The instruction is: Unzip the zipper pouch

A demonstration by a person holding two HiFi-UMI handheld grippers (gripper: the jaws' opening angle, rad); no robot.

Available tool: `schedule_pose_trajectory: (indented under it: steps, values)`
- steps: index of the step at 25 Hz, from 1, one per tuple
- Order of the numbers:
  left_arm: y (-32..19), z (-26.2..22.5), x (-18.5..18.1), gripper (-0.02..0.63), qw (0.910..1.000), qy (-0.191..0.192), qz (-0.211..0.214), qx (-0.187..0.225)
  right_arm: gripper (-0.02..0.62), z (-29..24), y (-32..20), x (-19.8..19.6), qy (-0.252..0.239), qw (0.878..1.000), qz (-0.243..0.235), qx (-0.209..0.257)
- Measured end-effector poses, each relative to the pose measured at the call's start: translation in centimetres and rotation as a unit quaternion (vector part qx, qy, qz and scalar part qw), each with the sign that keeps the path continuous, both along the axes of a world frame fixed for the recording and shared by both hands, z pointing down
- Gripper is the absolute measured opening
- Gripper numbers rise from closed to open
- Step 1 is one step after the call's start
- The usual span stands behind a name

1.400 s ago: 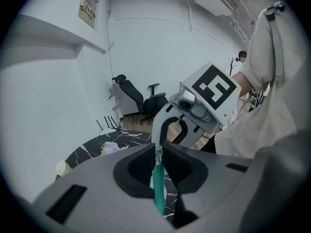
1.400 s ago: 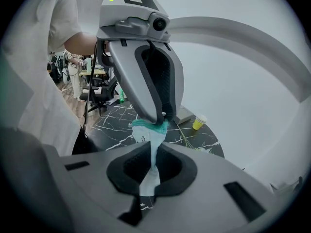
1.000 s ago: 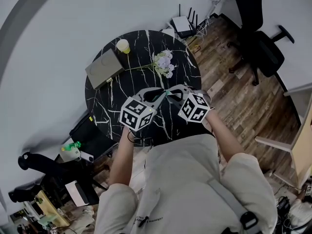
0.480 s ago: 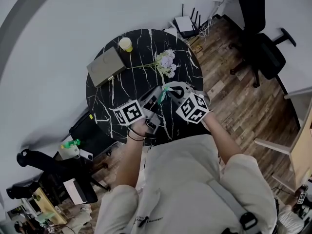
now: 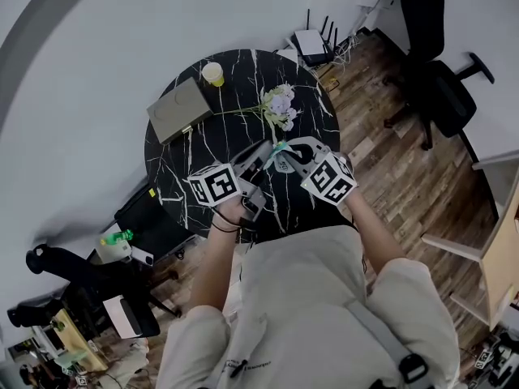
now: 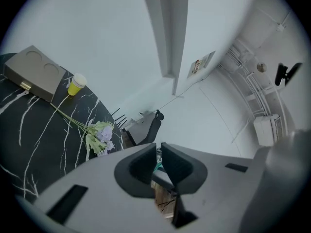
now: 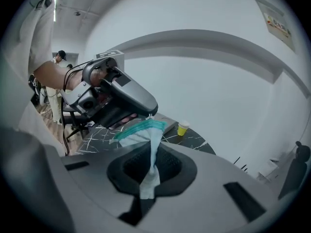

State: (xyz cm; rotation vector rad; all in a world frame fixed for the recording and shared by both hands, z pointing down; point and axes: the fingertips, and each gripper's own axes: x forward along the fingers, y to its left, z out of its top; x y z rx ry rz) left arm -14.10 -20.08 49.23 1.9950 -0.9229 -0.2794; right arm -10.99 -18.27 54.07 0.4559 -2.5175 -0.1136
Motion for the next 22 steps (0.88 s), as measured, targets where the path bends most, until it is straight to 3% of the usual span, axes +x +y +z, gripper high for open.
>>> schedule_pose_trajectory:
  steps: [22]
  values:
    - [0.4,0.8,-2.6,0.043,0.9995,-0.031,0.001,0.007,0.014,-2.9,-1.5,1.0,-0.019,0.999,0.029,0.023]
